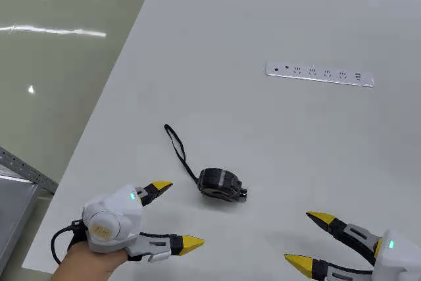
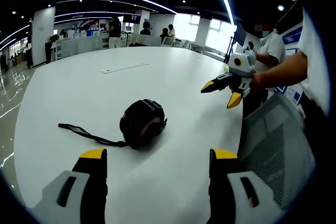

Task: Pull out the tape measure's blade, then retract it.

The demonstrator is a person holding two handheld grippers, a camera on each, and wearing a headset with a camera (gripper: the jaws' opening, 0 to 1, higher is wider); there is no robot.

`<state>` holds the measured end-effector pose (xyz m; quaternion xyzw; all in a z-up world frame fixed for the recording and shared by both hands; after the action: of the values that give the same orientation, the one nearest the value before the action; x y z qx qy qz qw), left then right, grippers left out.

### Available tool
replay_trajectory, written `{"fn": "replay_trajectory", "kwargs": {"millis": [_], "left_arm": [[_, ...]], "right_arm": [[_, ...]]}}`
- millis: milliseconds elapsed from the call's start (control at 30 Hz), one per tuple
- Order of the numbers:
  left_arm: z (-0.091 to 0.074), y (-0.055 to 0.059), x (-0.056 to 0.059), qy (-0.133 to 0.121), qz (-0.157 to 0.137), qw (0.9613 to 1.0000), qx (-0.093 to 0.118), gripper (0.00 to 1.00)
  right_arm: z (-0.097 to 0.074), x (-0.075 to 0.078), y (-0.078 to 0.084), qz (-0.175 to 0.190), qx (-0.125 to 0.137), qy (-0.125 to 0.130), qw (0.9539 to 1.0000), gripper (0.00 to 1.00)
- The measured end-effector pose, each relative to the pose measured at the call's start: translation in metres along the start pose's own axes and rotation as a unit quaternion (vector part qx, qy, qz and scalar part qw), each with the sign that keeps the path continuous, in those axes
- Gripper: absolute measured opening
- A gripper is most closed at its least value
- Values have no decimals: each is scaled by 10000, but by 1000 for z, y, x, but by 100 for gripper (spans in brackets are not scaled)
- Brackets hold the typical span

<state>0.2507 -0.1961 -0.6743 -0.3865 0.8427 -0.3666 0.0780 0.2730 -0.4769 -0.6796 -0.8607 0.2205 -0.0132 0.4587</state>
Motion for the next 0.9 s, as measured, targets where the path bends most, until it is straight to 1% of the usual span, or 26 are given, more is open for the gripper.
{"fn": "replay_trajectory", "kwargs": {"millis": [167, 300, 367, 533, 600, 633, 667, 900], "left_arm": [[2, -1, -2, 32, 75, 10000, -6, 78], [5, -2, -3, 90, 153, 9998, -69, 77], [6, -3, -4, 81, 221, 9996, -123, 77], [9, -6, -6, 101, 314, 9993, -149, 77], [11, -6, -6, 122, 389, 9990, -198, 77], [13, -4, -6, 133, 487, 9983, -283, 77], [14, -4, -6, 139, 515, 9980, -334, 77], [17, -3, -6, 176, 598, 9973, -386, 76]], "right_arm": [[4, 3, -2, 12, 40, 10, 10000, 56], [8, 5, -4, -19, 12, 11, 10000, 55], [10, 6, -5, -32, 14, -18, 10000, 55], [14, 8, -6, -37, 16, -63, 10000, 55], [16, 8, -6, -56, 0, -73, 10000, 55], [17, 8, -6, -51, 0, -85, 10000, 55], [18, 8, -6, -42, -2, -92, 9999, 55], [27, 8, -5, -49, -11, -154, 9999, 54]]}}
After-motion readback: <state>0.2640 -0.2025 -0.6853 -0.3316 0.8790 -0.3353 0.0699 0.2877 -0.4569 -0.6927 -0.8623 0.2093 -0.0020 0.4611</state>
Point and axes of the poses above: the centre of the closed fingertips' face, and the gripper's own axes: z roughly forward along the fingers, x roughly to its right, y roughly out of its underside, the point moved 6 cm from there along -z, roughly backward along the fingers, and after that the axes turned 13 degrees about -x, right-handed, at the moved point
